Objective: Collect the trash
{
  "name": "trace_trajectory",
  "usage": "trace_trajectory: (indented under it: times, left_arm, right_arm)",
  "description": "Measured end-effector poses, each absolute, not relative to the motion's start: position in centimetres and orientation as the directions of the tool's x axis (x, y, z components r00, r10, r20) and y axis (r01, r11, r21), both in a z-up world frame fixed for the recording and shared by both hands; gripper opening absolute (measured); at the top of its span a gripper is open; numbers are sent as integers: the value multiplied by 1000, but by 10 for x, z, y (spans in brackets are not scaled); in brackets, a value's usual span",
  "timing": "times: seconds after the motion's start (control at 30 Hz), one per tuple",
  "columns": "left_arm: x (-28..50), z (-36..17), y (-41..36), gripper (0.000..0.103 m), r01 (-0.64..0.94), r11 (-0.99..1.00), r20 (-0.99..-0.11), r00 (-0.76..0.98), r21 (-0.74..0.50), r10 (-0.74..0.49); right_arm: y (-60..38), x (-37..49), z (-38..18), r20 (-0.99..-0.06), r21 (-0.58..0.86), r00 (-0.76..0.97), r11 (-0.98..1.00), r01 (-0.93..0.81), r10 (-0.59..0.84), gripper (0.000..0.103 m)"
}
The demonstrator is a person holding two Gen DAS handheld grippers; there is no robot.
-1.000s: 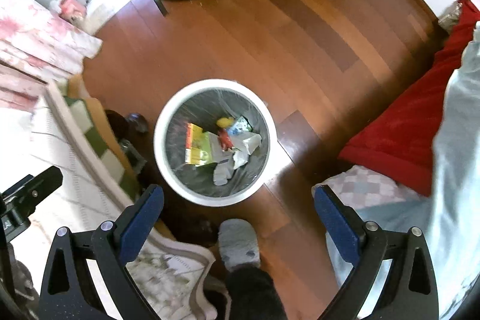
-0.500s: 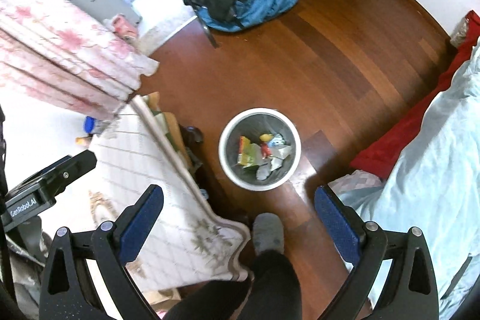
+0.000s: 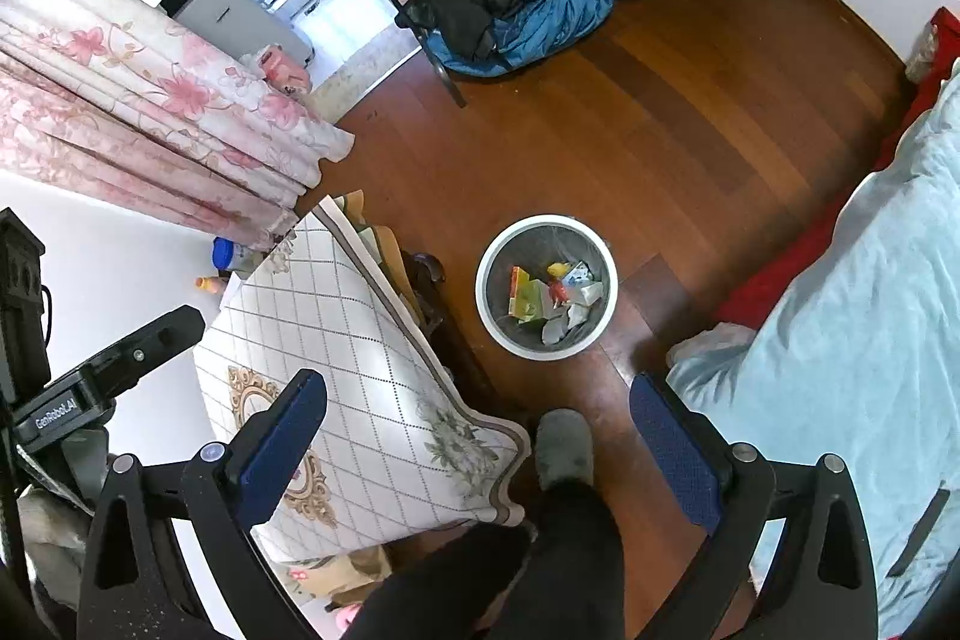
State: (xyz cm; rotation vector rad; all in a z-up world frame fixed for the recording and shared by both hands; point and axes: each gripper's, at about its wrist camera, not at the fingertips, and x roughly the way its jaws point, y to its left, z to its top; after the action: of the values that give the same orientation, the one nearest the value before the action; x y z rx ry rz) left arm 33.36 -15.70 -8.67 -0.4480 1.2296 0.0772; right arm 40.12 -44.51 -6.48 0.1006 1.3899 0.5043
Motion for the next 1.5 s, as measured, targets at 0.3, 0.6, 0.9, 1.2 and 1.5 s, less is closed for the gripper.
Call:
trace_trajectory:
  times: [0.3, 0.6, 0.9, 1.2, 1.5]
  left_arm:
    - [333, -79, -161, 99, -279, 911, -913, 360, -302, -193]
    - [331, -82, -166, 100, -271, 912, -910, 362, -309, -202]
    - [333, -83, -168, 103, -269, 905, -904, 367, -330, -221]
    - [338, -76, -170, 103, -253, 903, -896, 375, -347, -239]
    - [343, -73, -170, 103, -251, 899, -891, 380, -358, -248]
  right_arm:
    - [-443, 404, -53, -905, 371, 95, 878, -303, 415, 102]
    - [-438, 405, -55, -905, 376, 70, 866, -330, 420, 102]
    - [-440, 406, -51, -906, 376, 67, 868, -325, 418, 102]
    - [-443, 404, -41, -905, 371, 84, 869, -327, 418, 102]
    - [-443, 407, -37, -904, 373, 81, 868, -327, 419, 102]
